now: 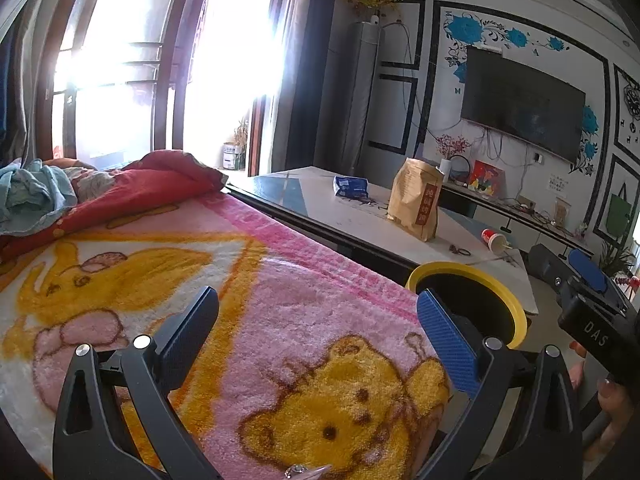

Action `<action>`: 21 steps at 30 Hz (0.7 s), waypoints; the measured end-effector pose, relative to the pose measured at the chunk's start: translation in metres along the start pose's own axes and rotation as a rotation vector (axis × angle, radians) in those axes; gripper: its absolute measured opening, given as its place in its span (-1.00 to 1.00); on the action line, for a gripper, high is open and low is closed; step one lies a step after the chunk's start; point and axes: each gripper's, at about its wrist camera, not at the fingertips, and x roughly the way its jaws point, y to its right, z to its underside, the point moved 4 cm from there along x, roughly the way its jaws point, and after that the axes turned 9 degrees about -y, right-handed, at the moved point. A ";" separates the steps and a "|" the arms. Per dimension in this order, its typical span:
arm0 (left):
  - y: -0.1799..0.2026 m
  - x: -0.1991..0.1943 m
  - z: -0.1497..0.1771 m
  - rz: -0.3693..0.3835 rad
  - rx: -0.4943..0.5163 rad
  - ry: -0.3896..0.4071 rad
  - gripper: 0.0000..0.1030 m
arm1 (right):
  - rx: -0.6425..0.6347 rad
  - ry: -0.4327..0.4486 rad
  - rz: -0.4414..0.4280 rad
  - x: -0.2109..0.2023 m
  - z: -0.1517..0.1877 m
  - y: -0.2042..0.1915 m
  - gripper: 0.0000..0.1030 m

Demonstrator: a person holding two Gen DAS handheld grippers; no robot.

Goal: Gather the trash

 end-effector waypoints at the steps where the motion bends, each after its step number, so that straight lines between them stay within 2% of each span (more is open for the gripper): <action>1: 0.000 0.000 -0.001 0.000 0.000 0.000 0.88 | -0.001 0.001 0.000 0.000 0.000 0.000 0.79; 21: 0.001 -0.002 -0.001 0.003 0.001 0.007 0.88 | -0.002 0.006 0.006 0.000 0.002 -0.002 0.79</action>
